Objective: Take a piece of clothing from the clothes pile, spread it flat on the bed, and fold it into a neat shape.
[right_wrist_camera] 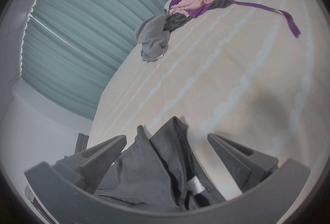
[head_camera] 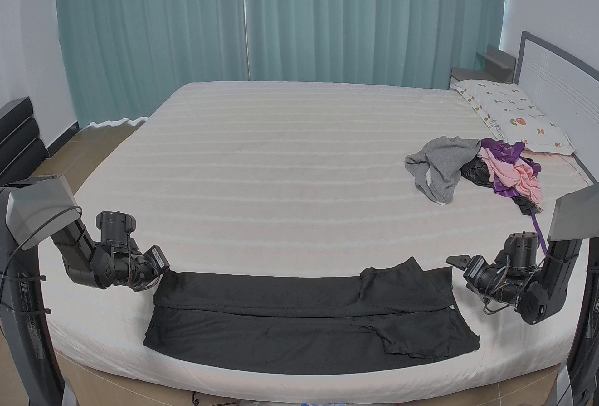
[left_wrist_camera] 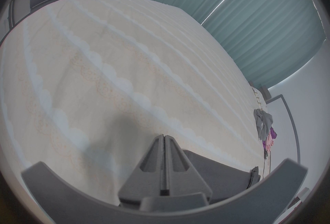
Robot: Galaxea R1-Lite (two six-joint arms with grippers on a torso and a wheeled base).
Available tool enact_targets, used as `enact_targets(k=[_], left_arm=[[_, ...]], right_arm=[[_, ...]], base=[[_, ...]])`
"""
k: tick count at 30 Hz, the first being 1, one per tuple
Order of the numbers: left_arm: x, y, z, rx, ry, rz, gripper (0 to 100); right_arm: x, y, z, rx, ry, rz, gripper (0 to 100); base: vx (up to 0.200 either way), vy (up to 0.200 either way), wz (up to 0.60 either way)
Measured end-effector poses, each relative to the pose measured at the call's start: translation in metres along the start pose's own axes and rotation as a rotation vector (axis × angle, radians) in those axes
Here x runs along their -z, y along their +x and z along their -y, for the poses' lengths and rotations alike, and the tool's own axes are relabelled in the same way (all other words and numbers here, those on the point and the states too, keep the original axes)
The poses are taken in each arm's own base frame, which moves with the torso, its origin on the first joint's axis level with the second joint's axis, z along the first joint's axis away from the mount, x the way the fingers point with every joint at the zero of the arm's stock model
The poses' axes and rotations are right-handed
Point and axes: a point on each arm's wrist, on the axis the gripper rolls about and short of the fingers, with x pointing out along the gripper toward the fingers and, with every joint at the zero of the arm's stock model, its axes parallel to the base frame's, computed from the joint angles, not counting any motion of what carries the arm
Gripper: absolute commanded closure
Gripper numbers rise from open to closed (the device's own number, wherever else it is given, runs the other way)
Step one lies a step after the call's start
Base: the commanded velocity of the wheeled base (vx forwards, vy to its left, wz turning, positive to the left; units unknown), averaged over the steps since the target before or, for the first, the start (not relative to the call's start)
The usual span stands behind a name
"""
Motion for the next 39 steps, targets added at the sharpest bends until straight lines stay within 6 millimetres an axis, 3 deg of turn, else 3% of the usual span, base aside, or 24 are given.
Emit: enact_targets(k=[11, 12, 18, 32, 33, 34, 39], left_arm=[[-0.003, -0.003, -0.003, -0.008, -0.055, 0.012, 100], [-0.003, -0.003, -0.003, -0.009, -0.055, 0.013, 100], [-0.002, -0.003, -0.004, -0.01, -0.059, 0.012, 100], [-0.003, -0.003, -0.004, -0.009, -0.08, 0.013, 100], [-0.003, -0.002, -0.003, -0.008, -0.09, 0.013, 100], [-0.004, -0.003, -0.003, -0.007, -0.098, 0.014, 0], [-0.006, -0.003, -0.002, -0.002, -0.116, 0.02, 0]], right_arm=[[-0.009, 0.041, -0.016, 0.009, -0.014, -0.048, 0], [-0.009, 0.043, -0.016, 0.009, -0.014, -0.048, 100], [-0.008, 0.053, -0.013, 0.024, -0.014, -0.041, 100], [-0.015, 0.055, -0.006, 0.045, 0.002, -0.014, 100], [-0.015, 0.055, -0.006, 0.046, 0.003, -0.014, 0], [-0.016, 0.055, -0.005, 0.047, 0.004, -0.012, 0], [-0.016, 0.053, -0.004, 0.052, 0.006, -0.013, 0]], base=[[0.0, 0.0, 0.0], [0.0, 0.0, 0.0], [0.0, 0.0, 0.0], [0.0, 0.0, 0.0], [0.0, 0.0, 0.0], [0.0, 0.0, 0.0], [0.0, 0.0, 0.0]])
